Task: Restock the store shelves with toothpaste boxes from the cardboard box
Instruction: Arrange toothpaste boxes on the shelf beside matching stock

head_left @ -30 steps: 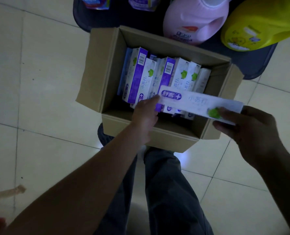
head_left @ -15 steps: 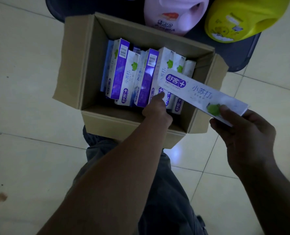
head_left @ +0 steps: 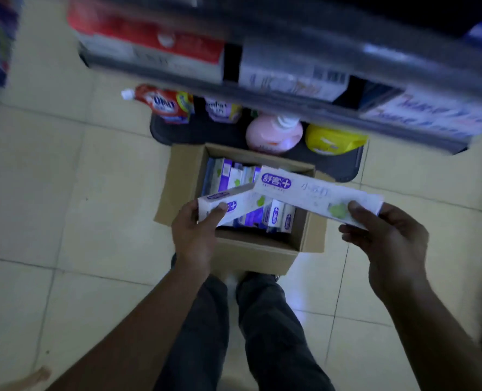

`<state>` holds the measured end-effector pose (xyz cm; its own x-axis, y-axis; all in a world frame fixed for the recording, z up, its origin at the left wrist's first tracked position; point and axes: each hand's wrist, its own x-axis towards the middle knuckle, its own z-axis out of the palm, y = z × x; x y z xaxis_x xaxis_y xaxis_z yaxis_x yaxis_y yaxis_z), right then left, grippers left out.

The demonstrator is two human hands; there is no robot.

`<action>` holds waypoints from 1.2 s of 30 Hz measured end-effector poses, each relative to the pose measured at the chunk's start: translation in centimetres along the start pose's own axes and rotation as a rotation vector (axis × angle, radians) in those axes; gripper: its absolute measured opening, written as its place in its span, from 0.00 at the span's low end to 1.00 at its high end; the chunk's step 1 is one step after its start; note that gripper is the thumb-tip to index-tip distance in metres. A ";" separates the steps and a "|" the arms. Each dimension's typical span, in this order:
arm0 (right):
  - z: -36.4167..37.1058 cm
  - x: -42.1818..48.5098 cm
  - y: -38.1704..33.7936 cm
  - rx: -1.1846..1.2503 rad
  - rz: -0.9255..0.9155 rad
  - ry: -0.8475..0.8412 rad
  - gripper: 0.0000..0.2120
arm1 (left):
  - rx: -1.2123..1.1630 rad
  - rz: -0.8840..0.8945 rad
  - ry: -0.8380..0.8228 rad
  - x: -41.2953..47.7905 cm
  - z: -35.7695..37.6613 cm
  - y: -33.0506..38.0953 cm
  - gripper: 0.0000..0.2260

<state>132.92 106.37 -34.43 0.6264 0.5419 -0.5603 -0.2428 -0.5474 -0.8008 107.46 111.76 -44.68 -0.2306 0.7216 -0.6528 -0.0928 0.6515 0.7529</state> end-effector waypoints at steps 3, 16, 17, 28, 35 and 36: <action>1.0 -4.1 -6.2 0.061 -0.079 -0.077 0.03 | -0.043 0.120 -0.093 -2.7 -3.2 9.0 0.05; -3.6 -21.1 -28.0 0.237 -0.445 -0.089 0.15 | -0.292 0.462 -0.381 -15.6 -6.5 39.5 0.07; -4.6 -22.0 -28.8 0.242 -0.468 -0.079 0.15 | -0.310 0.481 -0.406 -16.5 -6.2 41.0 0.09; -13.6 -22.9 -36.5 0.397 -0.696 -0.024 0.16 | 0.010 0.698 -0.688 -27.0 2.4 48.9 0.19; -18.6 -18.0 -38.8 0.471 -0.719 -0.044 0.24 | 0.321 0.646 -0.943 -32.5 9.0 48.9 0.25; -19.2 -17.3 -39.0 0.471 -0.721 -0.042 0.23 | 0.334 0.653 -0.953 -33.1 10.0 48.8 0.25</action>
<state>145.74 106.12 10.51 0.7201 0.6836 0.1190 -0.0842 0.2564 -0.9629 120.26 122.01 12.89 0.6815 0.7293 -0.0608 0.0622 0.0250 0.9978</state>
